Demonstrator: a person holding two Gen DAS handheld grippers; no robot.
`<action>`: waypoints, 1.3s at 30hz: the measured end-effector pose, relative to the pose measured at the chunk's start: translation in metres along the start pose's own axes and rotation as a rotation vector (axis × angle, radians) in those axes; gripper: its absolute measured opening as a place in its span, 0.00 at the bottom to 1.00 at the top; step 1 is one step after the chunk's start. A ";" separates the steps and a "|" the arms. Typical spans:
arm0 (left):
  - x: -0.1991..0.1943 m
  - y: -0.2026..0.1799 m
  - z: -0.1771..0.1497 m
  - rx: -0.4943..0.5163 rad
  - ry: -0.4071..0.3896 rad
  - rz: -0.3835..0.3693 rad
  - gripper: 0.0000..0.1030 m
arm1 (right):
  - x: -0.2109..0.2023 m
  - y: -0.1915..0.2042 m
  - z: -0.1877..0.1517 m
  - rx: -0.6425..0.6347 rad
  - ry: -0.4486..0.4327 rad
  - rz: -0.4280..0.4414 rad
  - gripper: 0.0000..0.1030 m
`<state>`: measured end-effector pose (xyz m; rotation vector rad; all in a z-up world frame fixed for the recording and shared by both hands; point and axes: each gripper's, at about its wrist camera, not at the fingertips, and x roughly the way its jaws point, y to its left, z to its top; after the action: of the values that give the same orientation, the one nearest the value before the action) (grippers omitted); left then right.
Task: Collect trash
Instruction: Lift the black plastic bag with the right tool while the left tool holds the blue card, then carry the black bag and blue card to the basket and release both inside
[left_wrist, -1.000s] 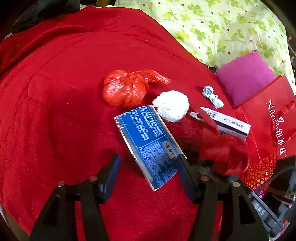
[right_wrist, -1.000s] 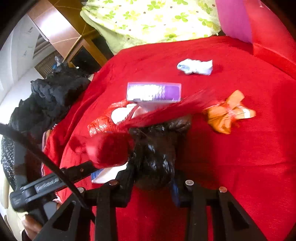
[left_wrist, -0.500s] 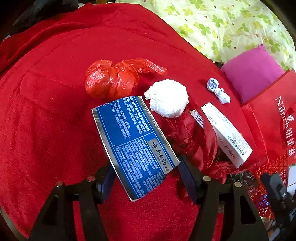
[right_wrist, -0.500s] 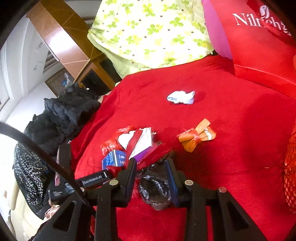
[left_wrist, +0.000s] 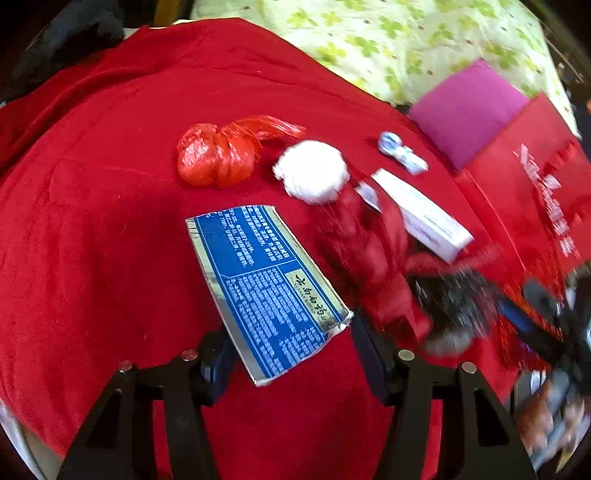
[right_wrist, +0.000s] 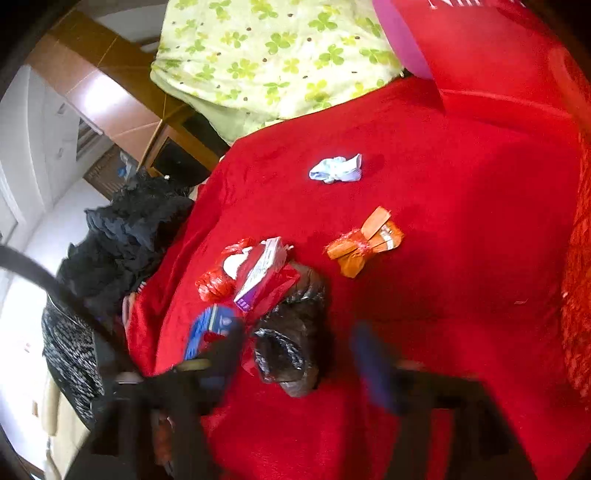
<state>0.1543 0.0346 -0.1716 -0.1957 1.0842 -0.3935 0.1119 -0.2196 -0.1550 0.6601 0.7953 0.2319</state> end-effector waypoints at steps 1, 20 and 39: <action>-0.005 0.001 -0.004 0.019 0.010 -0.011 0.59 | 0.002 0.002 -0.001 -0.001 -0.001 0.003 0.74; -0.027 0.018 -0.030 0.054 0.092 0.003 0.69 | 0.062 0.034 -0.029 -0.203 0.060 -0.182 0.37; -0.018 -0.020 -0.026 0.065 -0.024 0.238 0.56 | -0.060 0.056 -0.025 -0.319 -0.262 -0.164 0.37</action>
<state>0.1196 0.0244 -0.1619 -0.0122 1.0558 -0.2116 0.0553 -0.1903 -0.0981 0.3134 0.5414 0.1153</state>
